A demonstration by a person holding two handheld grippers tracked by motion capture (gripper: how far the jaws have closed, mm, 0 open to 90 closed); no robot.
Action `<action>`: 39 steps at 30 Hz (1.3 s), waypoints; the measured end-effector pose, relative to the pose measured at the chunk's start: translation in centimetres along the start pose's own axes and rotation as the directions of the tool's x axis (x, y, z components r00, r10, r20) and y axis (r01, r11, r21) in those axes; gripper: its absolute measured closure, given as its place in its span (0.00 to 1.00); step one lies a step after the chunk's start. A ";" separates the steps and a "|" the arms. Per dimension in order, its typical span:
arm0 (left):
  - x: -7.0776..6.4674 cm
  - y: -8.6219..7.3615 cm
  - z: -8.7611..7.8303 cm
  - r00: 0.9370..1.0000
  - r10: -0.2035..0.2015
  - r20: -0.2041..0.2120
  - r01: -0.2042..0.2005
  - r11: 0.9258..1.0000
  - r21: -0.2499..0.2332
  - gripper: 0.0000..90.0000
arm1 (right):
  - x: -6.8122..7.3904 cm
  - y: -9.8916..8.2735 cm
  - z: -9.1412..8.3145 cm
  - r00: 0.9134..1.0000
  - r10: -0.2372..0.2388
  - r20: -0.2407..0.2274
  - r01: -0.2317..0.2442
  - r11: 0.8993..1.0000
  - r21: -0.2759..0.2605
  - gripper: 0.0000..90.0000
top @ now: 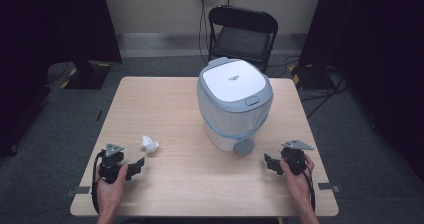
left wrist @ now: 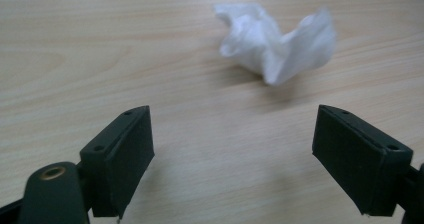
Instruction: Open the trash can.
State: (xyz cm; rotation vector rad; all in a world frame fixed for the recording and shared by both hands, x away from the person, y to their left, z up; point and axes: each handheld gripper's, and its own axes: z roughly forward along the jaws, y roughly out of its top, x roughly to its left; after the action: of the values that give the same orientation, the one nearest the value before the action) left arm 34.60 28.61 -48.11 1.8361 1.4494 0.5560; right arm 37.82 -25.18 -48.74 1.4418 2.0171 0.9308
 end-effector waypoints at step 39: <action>-13.1 13.5 9.5 0.975 0.197 0.104 -0.185 0.977 -0.110 0.22 | -2.8 9.8 4.4 0.997 -0.058 0.060 0.063 0.994 -0.085 0.24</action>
State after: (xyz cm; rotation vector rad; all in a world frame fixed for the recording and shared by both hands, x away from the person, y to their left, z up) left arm 46.51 12.09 -42.72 1.9068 1.1566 0.5960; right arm 47.90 -24.72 -44.10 1.3387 1.9429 0.9294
